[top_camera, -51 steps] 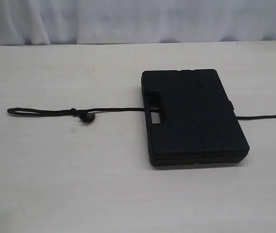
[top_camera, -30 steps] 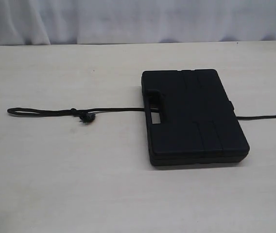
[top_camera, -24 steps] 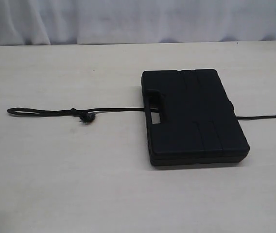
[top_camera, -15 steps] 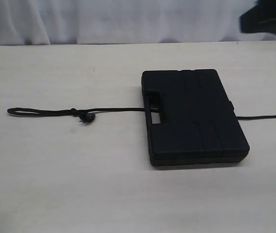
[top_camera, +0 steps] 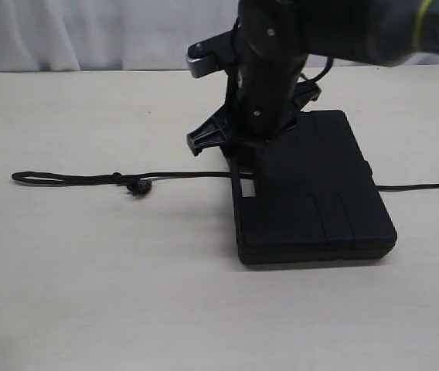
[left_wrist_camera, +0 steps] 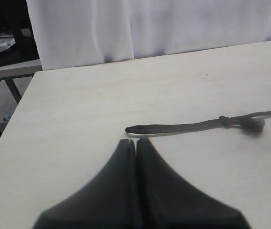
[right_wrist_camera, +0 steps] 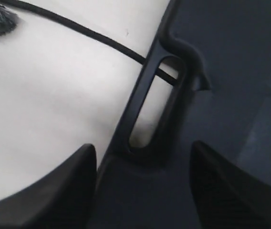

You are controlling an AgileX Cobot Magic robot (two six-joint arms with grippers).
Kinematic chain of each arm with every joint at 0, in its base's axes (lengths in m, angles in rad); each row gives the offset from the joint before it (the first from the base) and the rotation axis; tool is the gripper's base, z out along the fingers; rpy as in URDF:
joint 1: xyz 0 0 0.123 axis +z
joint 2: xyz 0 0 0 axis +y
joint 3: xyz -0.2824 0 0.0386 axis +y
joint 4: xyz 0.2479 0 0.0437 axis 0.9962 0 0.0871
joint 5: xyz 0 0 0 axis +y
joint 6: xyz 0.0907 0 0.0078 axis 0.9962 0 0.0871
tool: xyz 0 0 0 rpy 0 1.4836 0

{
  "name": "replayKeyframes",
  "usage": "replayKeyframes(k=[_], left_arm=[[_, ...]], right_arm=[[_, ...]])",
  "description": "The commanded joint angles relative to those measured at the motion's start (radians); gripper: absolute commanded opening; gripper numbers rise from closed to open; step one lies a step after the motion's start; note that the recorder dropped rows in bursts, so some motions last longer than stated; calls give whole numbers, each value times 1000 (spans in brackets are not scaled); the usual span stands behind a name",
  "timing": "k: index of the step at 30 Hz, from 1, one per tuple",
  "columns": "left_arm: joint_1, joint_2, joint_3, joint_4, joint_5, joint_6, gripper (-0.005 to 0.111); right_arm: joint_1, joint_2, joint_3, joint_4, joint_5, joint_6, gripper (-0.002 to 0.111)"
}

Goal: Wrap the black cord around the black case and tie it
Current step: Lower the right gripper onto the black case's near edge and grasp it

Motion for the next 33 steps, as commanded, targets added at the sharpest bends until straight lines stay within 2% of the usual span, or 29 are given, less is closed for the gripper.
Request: replayKeyframes(k=[1,13,33], left_arm=[[-8,-3,3,-6,-13,0,0],[-8,-3,3,-6,-13,0,0],[-8,-3,3,-6,-13,0,0]], right_arm=[[2,123,-99,59,24,27,50],[2,243,-147,-50,5,193,50],[2,314,-147,-103,-30,233,43]])
